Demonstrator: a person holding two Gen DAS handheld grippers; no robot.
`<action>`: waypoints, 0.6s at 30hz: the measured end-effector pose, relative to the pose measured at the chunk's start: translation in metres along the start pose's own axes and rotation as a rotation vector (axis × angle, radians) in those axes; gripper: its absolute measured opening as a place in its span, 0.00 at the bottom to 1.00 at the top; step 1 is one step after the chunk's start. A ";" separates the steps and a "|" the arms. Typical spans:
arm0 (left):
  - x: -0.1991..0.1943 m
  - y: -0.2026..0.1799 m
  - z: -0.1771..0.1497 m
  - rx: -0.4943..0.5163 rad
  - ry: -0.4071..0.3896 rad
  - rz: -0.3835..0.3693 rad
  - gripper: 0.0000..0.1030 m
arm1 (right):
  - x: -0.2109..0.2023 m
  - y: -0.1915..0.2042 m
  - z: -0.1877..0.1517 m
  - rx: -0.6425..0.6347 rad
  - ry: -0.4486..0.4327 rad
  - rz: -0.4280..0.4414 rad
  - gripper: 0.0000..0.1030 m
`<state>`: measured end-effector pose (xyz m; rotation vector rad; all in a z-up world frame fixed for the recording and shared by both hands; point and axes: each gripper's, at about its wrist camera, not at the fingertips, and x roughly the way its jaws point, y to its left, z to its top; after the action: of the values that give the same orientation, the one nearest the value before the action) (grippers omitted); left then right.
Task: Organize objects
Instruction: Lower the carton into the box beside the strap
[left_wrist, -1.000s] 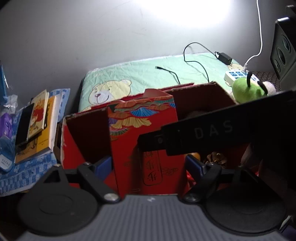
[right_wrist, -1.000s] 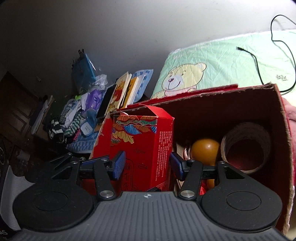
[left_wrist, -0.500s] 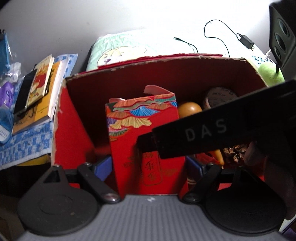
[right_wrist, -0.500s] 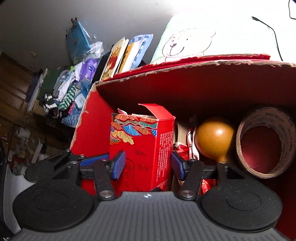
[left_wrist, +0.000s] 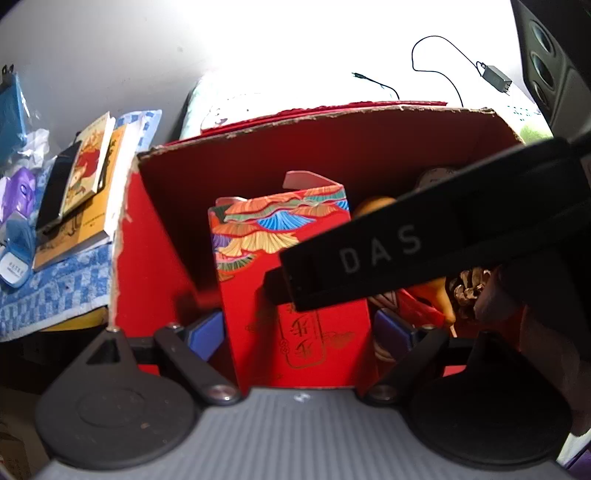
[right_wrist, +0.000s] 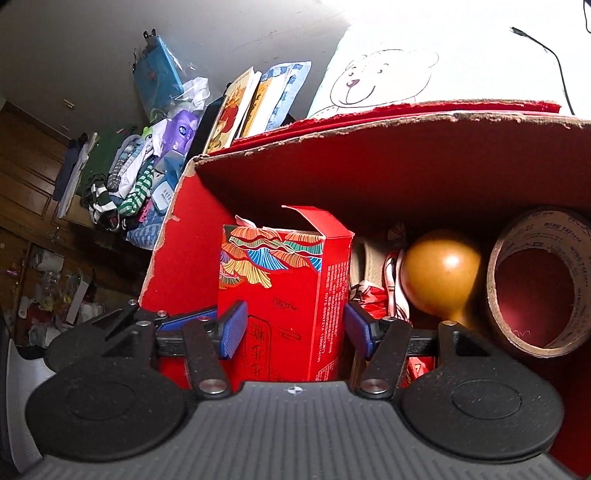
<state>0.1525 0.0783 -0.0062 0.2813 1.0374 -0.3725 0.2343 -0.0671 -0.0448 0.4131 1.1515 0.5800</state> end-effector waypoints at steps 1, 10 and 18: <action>-0.001 0.000 -0.001 0.002 -0.004 0.002 0.86 | 0.001 0.000 0.000 0.001 0.004 0.001 0.60; -0.003 -0.001 -0.002 0.026 -0.027 0.017 0.89 | 0.000 0.001 -0.001 0.007 0.008 -0.019 0.56; 0.000 0.000 0.006 0.031 -0.040 0.026 0.89 | -0.001 -0.006 -0.002 0.075 -0.014 -0.024 0.55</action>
<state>0.1572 0.0757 -0.0032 0.3143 0.9885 -0.3695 0.2333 -0.0727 -0.0483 0.4668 1.1656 0.5130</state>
